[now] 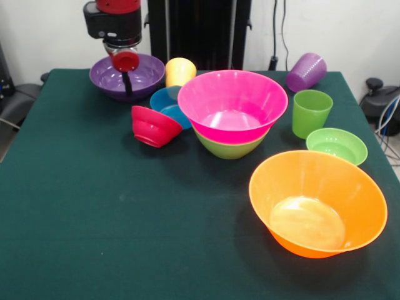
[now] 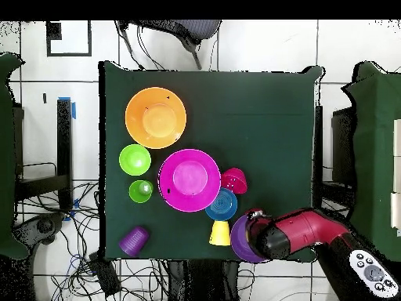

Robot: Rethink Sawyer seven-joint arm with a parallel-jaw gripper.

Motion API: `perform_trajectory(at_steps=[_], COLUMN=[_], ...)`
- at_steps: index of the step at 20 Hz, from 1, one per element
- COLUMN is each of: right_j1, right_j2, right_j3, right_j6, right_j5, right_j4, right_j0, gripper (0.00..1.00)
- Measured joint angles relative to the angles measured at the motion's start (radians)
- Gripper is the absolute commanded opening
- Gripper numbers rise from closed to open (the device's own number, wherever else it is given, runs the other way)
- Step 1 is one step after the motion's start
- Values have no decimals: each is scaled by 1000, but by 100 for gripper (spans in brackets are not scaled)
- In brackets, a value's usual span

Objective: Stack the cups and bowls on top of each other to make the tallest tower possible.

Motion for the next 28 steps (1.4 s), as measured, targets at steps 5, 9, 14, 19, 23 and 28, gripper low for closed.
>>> perform_trajectory(at_steps=[5,9,14,19,23,28], right_j1=[17,22,22,22,21,21], right_j2=[0,0,0,0,1,1], right_j3=[0,0,0,0,-2,-2], right_j6=[0,0,0,0,0,0], right_j5=[0,0,0,0,0,0], right_j4=[0,0,0,0,3,4], right_j0=[4,4,4,6,8,11], gripper=[100,100,100,0,0,0])
